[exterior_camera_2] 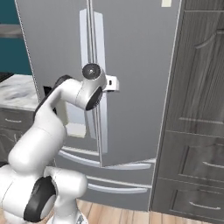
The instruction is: Place one of the steaks on the plate and the other in the bowl. Then place the bowl in the fridge.
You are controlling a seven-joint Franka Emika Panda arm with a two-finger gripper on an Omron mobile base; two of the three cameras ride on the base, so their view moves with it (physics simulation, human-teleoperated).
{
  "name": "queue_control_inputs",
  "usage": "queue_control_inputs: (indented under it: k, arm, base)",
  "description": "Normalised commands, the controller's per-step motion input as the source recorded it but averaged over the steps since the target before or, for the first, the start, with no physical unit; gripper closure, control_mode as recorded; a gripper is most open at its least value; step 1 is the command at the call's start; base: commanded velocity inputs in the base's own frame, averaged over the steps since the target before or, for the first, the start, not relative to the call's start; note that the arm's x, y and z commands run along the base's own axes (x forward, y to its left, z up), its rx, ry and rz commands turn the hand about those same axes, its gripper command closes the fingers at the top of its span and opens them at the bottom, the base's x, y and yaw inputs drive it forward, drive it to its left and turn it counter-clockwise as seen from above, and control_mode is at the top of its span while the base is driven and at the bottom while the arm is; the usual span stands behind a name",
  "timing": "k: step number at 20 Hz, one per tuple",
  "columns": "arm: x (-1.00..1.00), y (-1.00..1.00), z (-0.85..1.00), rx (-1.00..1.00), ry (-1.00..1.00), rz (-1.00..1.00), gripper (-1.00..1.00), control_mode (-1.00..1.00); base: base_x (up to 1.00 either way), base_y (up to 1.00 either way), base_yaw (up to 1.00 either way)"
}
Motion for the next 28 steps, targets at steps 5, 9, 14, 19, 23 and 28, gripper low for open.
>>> queue_control_inputs:
  k: [5, 9, 14, 19, 23, 28]
  arm:
    - [-1.00, -0.54, 0.79, 0.00, 0.20, 0.25, 1.00, -1.00]
    - [-1.00, -0.53, 0.52, 0.00, 0.32, 0.23, 1.00, -1.00]
    - [-0.92, -0.41, 0.05, 0.01, 0.32, 0.19, 1.00, -1.00]
    - [-0.49, -0.07, -0.10, 0.04, -0.06, 0.01, -1.00, -1.00]
    - [-0.69, 0.44, -0.76, 0.15, -0.19, -0.01, -1.00, -1.00]
    - [-0.44, 0.22, 0.11, -0.09, -0.01, -0.09, -1.00, -1.00]
  base:
    - [0.00, 0.00, 0.00]
    - [0.00, 0.00, 0.00]
    - [0.00, 0.00, 0.00]
    - [0.00, 0.00, 0.00]
    - [0.00, 0.00, 0.00]
    - [0.00, 0.00, 0.00]
